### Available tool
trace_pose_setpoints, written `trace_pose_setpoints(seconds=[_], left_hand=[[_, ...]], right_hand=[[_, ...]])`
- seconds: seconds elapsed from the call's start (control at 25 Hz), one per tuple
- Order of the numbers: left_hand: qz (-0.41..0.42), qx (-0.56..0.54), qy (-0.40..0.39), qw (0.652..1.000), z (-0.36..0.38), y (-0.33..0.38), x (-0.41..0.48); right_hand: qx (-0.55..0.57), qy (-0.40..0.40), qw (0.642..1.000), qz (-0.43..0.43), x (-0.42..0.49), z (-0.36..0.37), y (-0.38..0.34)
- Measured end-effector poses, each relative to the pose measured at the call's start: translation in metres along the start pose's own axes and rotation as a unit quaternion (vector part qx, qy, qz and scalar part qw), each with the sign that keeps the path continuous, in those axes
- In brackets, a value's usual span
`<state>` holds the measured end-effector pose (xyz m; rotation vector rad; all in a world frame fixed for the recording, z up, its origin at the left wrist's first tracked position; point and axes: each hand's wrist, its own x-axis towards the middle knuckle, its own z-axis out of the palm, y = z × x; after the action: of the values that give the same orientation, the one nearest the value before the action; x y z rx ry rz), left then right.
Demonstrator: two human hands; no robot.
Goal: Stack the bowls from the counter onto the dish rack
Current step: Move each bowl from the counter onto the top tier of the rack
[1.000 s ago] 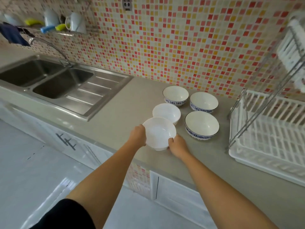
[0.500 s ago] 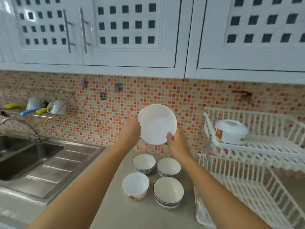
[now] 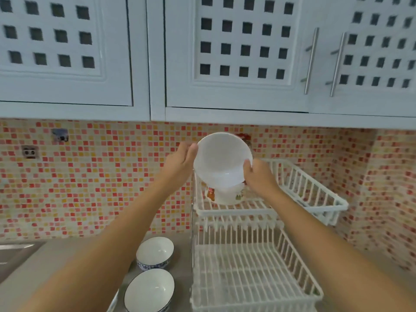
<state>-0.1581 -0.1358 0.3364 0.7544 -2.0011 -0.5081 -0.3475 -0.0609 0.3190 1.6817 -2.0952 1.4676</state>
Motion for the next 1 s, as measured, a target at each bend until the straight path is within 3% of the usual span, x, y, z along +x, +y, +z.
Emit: trace_pose_setpoints(seconds=[0.12,0.32,0.44,0.72,1.0], left_hand=[[-0.016,-0.013,-0.085,0.996,0.028,0.01,0.025],[0.013,-0.002,-0.16,0.987,0.062,-0.005,0.059],[-0.01,0.02,-0.197,0.98,0.075,-0.02,0.071],[-0.017,0.228,-0.256,0.939,0.097,-0.036,0.085],[-0.049,0.281,-0.309,0.907,0.108,-0.035,0.079]], right_hand=[[-0.046,-0.039,0.992,-0.108,0.018,-0.017,0.036],[-0.025,-0.211,0.964,-0.163,0.044,-0.022,0.079],[-0.051,-0.248,0.954,-0.161,0.06,-0.019,0.1],[-0.151,-0.331,0.918,-0.158,0.078,-0.003,0.119],[-0.167,-0.388,0.897,-0.134,0.078,0.012,0.126]])
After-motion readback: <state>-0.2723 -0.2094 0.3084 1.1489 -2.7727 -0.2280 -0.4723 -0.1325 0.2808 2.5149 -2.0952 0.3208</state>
